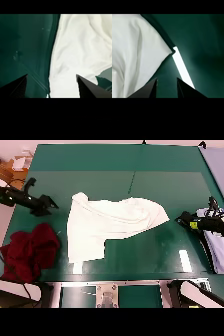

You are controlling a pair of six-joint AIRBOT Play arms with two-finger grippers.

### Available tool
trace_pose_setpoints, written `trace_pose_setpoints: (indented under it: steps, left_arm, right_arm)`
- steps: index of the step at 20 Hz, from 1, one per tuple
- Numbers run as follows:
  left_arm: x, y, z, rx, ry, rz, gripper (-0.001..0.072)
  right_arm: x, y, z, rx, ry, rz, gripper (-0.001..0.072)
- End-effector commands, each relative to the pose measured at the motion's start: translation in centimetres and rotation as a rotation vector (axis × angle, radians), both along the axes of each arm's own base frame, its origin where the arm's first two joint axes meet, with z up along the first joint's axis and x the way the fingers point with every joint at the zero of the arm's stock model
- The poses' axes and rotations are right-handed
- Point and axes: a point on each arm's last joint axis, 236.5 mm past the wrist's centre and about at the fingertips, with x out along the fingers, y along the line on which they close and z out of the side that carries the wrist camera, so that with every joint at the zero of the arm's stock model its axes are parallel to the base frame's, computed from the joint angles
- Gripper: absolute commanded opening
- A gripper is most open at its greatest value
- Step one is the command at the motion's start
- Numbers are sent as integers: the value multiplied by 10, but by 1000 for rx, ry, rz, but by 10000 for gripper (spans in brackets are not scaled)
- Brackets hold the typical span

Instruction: Fold the shirts.

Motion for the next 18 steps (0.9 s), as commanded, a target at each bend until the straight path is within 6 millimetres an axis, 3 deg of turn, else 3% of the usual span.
trace_pose_setpoints:
  steps: [1,4,8,9,10,13,17,18]
  left_arm:
    - [-34,-25,-40,6,80,-64,720]
    - [-45,-56,-58,22,94,-122,713]
    - [-54,-82,-59,27,99,-198,710]
    - [-54,-82,-59,26,98,-199,579]
    - [-55,-82,-59,29,102,-204,379]
    - [-54,-82,-56,27,90,-219,32]
    - [-33,-80,-42,38,27,-223,24]
    - [-29,-80,-37,39,13,-227,24]
  right_arm:
    - [-8,1,-20,57,59,-16,287]
    - [-2,10,-30,119,63,-18,288]
    - [13,15,-40,188,34,-53,292]
    - [16,13,-44,193,31,-65,292]
    - [20,13,-47,201,29,-69,292]
    - [30,16,-52,226,37,-67,292]
    - [45,29,-57,239,41,-35,286]
    - [48,30,-58,233,40,-30,238]
